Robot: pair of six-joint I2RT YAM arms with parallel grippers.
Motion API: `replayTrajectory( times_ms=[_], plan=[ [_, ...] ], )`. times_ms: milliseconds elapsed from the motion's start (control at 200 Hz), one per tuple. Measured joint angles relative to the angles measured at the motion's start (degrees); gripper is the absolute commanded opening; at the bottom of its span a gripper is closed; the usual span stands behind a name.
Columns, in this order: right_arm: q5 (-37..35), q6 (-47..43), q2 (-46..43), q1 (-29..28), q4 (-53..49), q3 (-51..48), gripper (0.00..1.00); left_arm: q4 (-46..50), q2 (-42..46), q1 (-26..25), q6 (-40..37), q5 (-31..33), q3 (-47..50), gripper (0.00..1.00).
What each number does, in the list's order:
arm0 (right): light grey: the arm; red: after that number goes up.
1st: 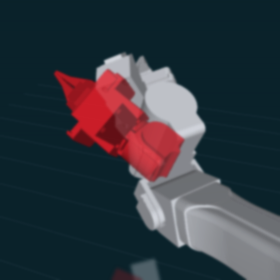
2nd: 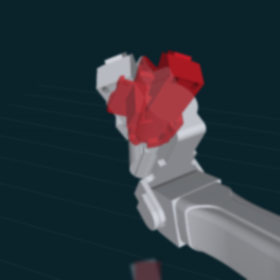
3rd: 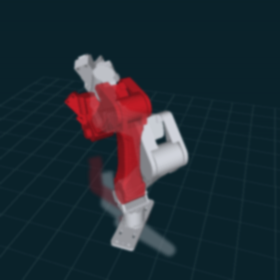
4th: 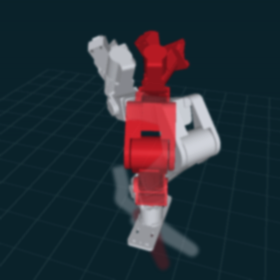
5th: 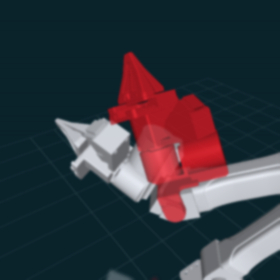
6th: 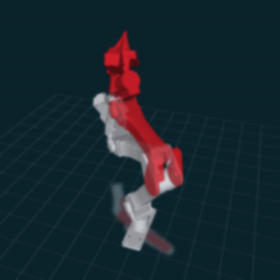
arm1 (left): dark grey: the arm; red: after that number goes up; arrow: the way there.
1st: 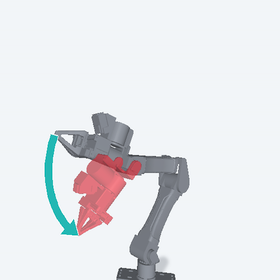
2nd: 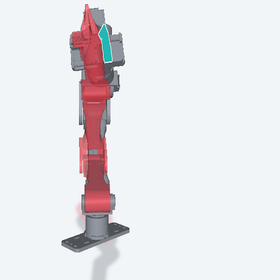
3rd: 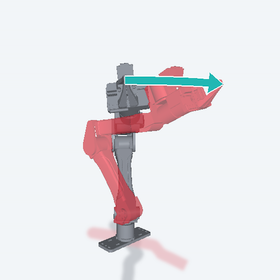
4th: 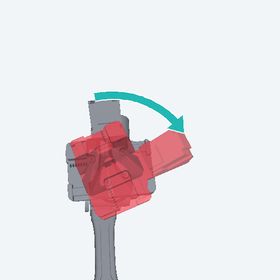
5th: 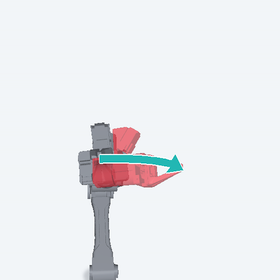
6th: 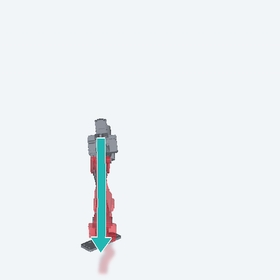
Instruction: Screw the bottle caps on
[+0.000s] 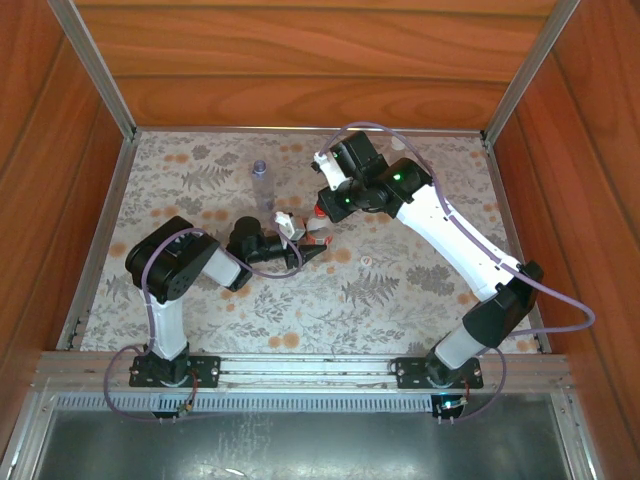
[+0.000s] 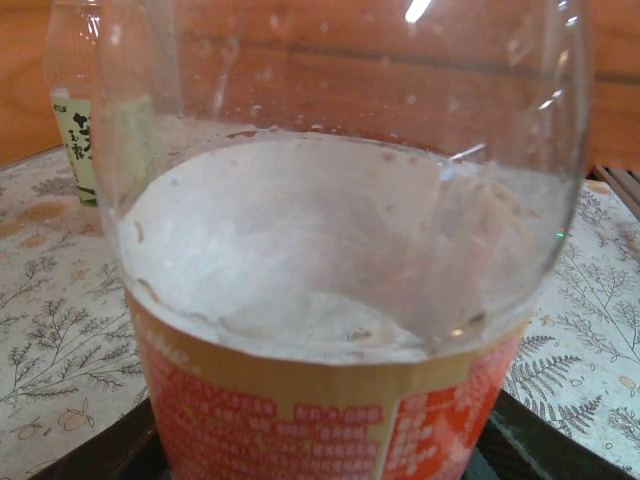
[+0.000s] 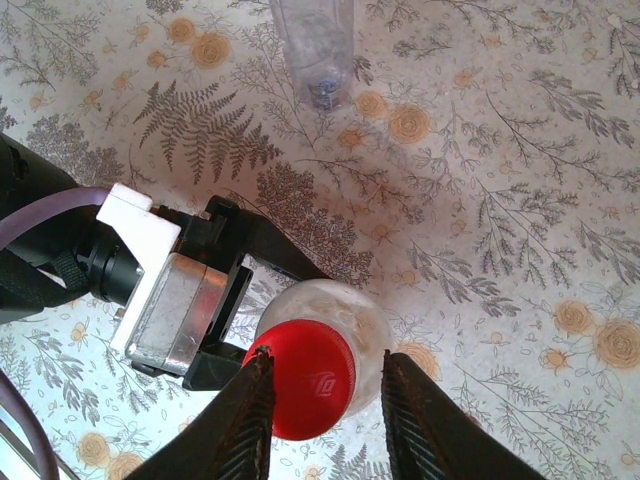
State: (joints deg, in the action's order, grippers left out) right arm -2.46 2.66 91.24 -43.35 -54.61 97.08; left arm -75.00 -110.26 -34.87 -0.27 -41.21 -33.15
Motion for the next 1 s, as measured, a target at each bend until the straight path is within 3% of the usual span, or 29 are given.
replayTrajectory(
  times_ms=[225,650,1000],
  plan=[
    [0.1,0.5,0.0,0.3,0.1,0.2,0.43,0.0,0.0,0.0,0.0,-0.1,0.0,0.56],
    [1.5,0.7,0.4,1.2,0.5,0.3,0.30,0.0,0.0,0.0,0.1,-0.1,0.0,0.56],
    [3.1,0.7,0.4,1.4,0.5,0.3,0.30,0.0,0.0,0.0,0.1,-0.1,0.0,0.56]
  ],
)
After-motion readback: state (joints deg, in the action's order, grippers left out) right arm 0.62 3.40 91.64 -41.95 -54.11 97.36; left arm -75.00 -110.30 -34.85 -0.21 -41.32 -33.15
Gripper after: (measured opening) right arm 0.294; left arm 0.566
